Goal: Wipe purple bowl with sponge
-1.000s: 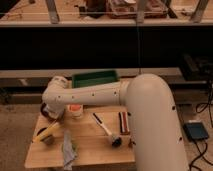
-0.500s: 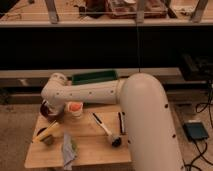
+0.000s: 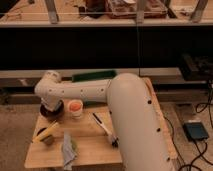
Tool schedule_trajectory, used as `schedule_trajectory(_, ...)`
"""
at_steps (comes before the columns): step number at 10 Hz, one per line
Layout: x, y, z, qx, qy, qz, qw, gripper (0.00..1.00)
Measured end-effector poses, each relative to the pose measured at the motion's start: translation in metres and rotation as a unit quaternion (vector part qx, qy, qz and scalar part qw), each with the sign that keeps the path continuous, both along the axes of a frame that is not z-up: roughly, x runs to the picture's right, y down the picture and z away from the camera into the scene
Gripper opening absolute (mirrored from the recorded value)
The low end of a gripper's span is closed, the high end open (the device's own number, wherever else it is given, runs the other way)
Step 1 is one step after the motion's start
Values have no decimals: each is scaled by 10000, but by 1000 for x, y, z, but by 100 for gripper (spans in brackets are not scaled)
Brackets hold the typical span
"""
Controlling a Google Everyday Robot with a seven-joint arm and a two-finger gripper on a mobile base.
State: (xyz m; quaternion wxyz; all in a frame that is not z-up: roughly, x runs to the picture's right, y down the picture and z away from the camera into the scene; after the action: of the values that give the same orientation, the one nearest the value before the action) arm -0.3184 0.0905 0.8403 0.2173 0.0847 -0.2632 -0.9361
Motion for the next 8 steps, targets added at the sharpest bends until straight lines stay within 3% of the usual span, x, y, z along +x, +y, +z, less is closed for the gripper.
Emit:
schedule_trajectory(4,-5,19,-18,-86,-284,-155,9994,3)
schedule_trajectory(8,26,23,-25,-64,-246,-73,9996,3)
